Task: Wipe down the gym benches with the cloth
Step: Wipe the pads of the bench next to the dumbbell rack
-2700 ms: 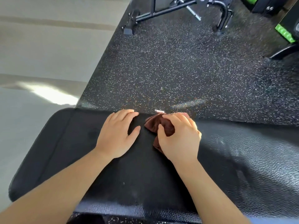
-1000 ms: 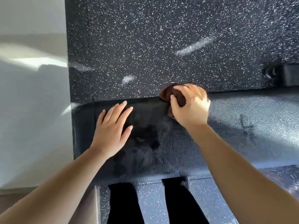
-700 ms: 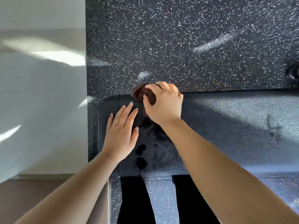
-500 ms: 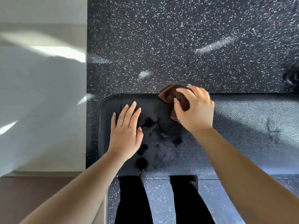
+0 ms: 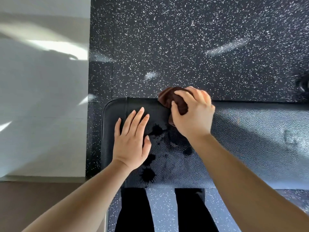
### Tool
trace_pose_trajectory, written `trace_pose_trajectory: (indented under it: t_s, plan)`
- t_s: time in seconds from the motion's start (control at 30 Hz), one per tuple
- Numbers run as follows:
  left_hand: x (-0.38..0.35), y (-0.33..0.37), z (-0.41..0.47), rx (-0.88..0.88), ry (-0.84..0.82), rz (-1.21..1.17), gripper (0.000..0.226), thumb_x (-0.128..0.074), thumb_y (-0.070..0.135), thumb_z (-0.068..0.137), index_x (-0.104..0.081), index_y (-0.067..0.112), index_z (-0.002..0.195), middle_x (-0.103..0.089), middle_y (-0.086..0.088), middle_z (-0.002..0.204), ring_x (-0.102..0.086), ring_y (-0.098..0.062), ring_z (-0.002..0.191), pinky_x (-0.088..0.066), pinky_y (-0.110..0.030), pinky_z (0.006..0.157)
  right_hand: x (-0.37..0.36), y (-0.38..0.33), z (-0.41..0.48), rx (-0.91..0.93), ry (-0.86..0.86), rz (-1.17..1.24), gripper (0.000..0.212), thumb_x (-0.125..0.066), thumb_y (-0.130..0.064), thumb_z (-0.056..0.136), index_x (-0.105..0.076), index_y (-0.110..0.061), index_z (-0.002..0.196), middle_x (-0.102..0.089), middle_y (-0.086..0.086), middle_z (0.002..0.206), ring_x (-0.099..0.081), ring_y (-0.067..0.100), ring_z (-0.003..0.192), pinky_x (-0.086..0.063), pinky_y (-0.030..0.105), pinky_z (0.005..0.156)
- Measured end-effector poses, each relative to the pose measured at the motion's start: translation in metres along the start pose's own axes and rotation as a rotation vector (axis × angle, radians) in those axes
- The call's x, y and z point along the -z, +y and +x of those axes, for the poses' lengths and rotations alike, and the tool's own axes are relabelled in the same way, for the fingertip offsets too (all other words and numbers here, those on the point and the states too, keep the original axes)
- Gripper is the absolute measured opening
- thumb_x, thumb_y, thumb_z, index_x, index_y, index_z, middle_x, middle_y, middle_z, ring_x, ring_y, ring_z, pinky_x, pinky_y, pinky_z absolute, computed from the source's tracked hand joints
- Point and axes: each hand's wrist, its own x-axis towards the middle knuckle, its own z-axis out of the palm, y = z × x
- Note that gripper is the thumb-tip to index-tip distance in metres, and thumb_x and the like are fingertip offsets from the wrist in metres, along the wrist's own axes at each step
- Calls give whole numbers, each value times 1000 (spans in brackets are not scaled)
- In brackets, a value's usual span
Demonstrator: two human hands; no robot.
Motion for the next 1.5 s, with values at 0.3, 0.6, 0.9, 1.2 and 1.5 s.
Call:
trace_pose_trajectory:
  t_s: [0.3,0.6,0.9,1.2,1.5]
  plan:
    - [3,2,0,3,-14,-2,59,-36,32,83,-33,17,140,-26,0,153,-20,-20,140,-16,-51,111,-3,5,-30,99,52,25,26,-59,-35,81,-68,-28,105,-60,-1,121,-50,30,119,-46,47,81]
    - [14,-1,-1,-42,-100,-18,58,-29,33,90,-27,16,145,-17,-1,156,-14,-21,143,-12,-51,113,-16,5,-150,-98,193,65,25,-63,-33,78,-68,-31,103,-61,-2,121,-52,27,116,-46,44,80]
    - [14,2,-17,-76,-115,0,57,-37,29,95,-21,13,147,-8,-5,158,-7,-24,145,-11,-48,114,-13,-2,-164,-277,200,58,32,-65,-43,77,-67,-32,107,-58,-3,127,-49,28,120,-43,52,86]
    - [1,10,-39,-42,-17,-15,53,-35,26,96,-24,13,146,-13,-7,157,-9,-26,144,-12,-47,114,-13,-1,-143,-126,158,84,18,-69,-36,78,-70,-33,95,-61,-6,121,-51,27,119,-44,52,84]
    - [7,-23,-57,-174,32,-72,46,-45,19,94,-40,13,139,-29,-7,152,-24,-26,140,-21,-51,112,-26,12,-189,5,227,87,13,-69,-38,76,-70,-33,89,-63,-8,116,-55,27,114,-46,50,82]
